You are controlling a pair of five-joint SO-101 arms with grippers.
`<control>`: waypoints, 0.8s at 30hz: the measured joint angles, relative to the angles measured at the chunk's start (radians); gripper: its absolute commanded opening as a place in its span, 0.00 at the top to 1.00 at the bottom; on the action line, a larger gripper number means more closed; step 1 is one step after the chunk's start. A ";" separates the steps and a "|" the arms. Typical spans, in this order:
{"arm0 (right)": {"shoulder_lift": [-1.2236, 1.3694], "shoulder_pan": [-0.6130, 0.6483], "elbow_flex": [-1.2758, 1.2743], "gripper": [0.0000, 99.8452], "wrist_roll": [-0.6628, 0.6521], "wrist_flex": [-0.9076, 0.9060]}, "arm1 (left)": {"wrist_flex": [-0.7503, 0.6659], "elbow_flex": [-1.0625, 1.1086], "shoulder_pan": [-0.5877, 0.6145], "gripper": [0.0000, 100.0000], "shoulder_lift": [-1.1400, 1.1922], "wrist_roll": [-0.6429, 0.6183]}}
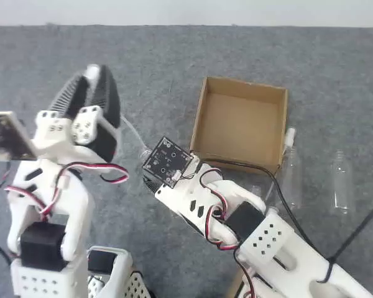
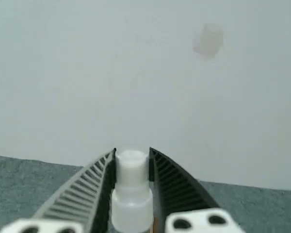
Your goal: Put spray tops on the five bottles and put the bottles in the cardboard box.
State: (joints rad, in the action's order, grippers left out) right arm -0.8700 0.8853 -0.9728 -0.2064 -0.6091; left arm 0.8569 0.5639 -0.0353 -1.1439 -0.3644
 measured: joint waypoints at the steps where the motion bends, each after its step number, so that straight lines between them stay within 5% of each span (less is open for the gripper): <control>1: 0.000 0.000 0.000 0.99 0.000 0.000 | 0.014 0.002 -0.008 0.99 0.000 0.000; 15: -0.002 0.000 -0.074 0.99 0.000 0.008 | 0.137 0.072 -0.021 0.99 0.000 0.000; 24: -0.012 -0.012 -0.193 0.99 0.101 0.364 | 0.244 0.104 -0.103 0.99 0.000 0.071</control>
State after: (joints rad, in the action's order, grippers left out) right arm -0.8823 0.8730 -1.1661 -0.1051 -0.2455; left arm 1.1009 0.6682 -0.1381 -1.1439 -0.2938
